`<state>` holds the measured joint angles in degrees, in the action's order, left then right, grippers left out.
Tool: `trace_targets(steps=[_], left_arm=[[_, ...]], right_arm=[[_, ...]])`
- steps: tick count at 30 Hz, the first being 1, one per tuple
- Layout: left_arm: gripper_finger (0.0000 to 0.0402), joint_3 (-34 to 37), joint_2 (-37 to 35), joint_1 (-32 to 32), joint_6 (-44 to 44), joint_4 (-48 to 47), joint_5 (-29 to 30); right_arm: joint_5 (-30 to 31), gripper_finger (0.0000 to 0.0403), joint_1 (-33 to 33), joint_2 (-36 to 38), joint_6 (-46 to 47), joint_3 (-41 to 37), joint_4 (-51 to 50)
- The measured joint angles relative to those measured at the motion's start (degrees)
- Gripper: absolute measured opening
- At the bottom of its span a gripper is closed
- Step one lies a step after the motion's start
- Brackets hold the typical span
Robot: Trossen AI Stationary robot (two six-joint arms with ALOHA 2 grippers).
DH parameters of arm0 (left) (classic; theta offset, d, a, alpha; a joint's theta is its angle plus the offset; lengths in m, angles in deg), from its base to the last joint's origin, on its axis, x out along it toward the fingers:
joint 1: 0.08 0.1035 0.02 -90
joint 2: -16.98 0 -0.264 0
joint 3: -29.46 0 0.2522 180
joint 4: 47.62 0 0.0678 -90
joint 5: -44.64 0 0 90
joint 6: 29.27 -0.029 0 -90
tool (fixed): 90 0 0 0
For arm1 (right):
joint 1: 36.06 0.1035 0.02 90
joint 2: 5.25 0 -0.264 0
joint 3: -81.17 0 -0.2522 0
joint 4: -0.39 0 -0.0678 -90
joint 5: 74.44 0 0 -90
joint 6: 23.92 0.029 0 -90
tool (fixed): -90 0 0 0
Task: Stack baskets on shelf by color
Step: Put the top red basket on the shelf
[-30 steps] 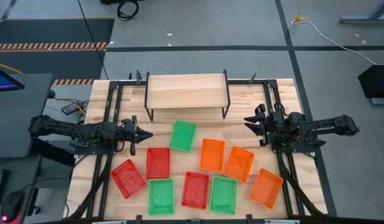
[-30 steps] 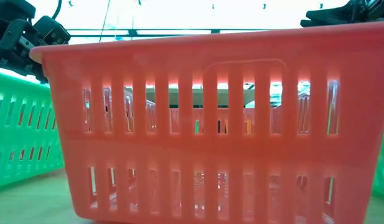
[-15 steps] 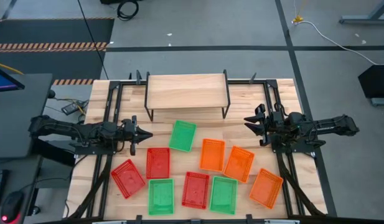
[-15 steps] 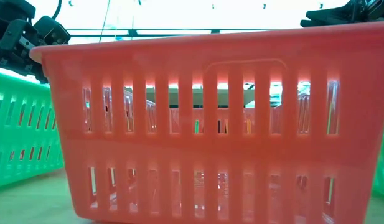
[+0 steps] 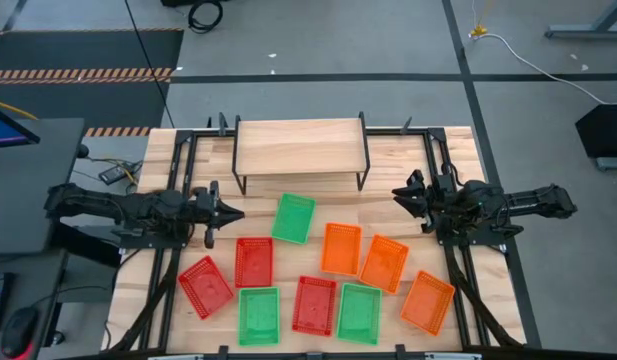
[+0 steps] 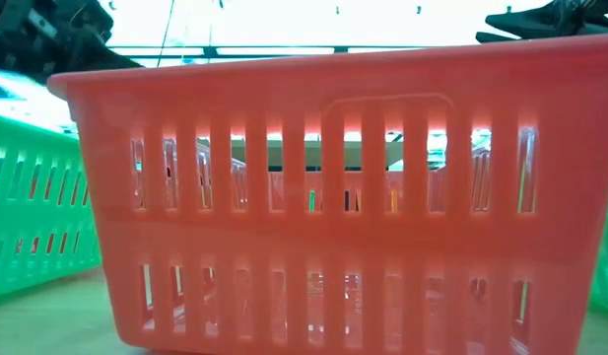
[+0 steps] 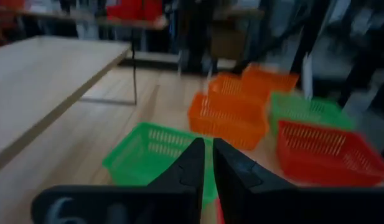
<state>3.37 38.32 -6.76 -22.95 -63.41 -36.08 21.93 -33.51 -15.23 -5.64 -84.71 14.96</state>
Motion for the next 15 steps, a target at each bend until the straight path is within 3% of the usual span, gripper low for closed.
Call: trace_targets(steps=[6,15], left_arm=[[0.0075,-12.7,10.9,0.0,-1.5,-16.1,-1.4],[0.0161,-22.6,26.4,-5.9,-4.6,-16.8,-3.4]], right_arm=[[0.0,0.011,0.0,0.0,0.2,0.0,-0.1],[0.0,0.011,0.0,0.0,0.8,0.0,2.1]])
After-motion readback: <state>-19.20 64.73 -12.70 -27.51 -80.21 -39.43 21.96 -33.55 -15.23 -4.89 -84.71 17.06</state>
